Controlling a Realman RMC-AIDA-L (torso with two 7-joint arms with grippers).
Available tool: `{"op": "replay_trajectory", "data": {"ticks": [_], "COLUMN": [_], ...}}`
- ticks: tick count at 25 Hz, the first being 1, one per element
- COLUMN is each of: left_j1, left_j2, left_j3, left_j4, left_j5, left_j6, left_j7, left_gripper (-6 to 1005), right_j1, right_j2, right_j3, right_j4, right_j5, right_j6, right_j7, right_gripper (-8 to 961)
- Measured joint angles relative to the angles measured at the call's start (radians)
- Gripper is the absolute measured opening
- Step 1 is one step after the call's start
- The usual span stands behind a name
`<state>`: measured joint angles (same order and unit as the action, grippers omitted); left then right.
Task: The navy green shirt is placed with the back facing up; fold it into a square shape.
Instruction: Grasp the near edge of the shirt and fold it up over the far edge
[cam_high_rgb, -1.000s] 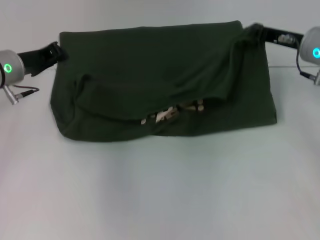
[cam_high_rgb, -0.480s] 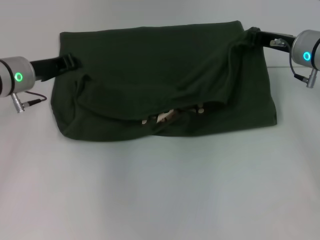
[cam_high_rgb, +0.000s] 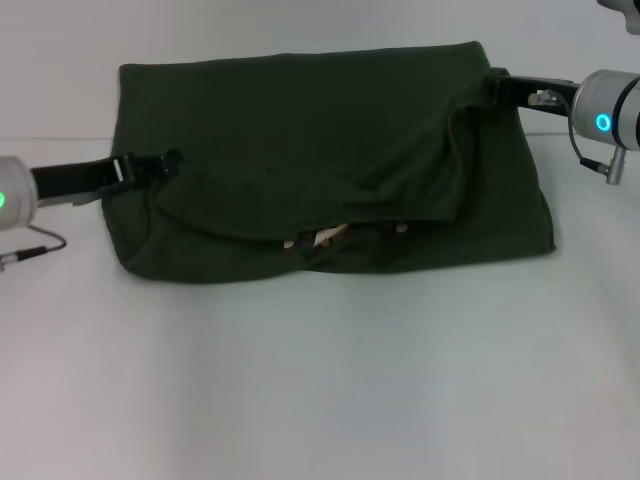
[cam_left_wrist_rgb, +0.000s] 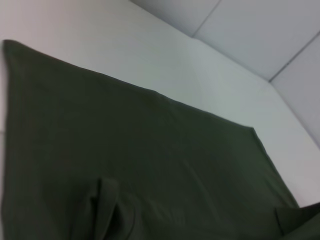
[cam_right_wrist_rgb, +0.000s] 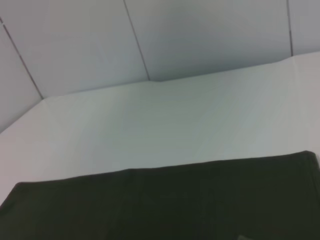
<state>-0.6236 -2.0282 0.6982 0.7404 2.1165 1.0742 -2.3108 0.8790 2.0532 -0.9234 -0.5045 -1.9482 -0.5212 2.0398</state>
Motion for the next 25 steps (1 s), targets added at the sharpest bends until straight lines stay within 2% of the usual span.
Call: {"op": "replay_trajectory", "data": {"ticks": [2, 6, 12, 19, 22, 25], "left_j1": [0.011, 0.021, 0.014, 0.012, 0.017, 0.026], "left_j2": [-0.005, -0.02, -0.035, -0.041, -0.04, -0.04], "left_j3": [-0.023, -0.04, -0.037, -0.036, -0.039, -0.04], "left_j4": [0.006, 0.009, 0.016, 0.016, 0.017, 0.03], "left_j5": [-0.001, -0.002, -0.002, -0.003, -0.003, -0.003], "left_j6": [0.012, 0.01, 0.008, 0.015, 0.012, 0.017], "left_j7": [0.003, 0.007, 0.01, 0.018, 0.019, 0.018], "left_gripper": [535, 535, 534, 535, 534, 534], "right_j1": [0.003, 0.022, 0.074, 0.122, 0.092, 0.006], "right_j2": [-0.009, -0.021, -0.023, -0.026, -0.035, -0.044], "right_j3": [-0.01, -0.013, -0.018, -0.02, -0.013, -0.001], "right_j4": [0.009, 0.026, 0.07, 0.139, 0.073, -0.094], "right_j5": [0.0, 0.0, -0.014, -0.217, -0.306, -0.291], "right_j6": [-0.011, 0.001, 0.074, 0.118, 0.041, -0.132], "right_j7": [0.006, 0.011, 0.013, 0.129, 0.258, 0.328], "right_gripper": [18, 19, 27, 98, 128, 217]}}
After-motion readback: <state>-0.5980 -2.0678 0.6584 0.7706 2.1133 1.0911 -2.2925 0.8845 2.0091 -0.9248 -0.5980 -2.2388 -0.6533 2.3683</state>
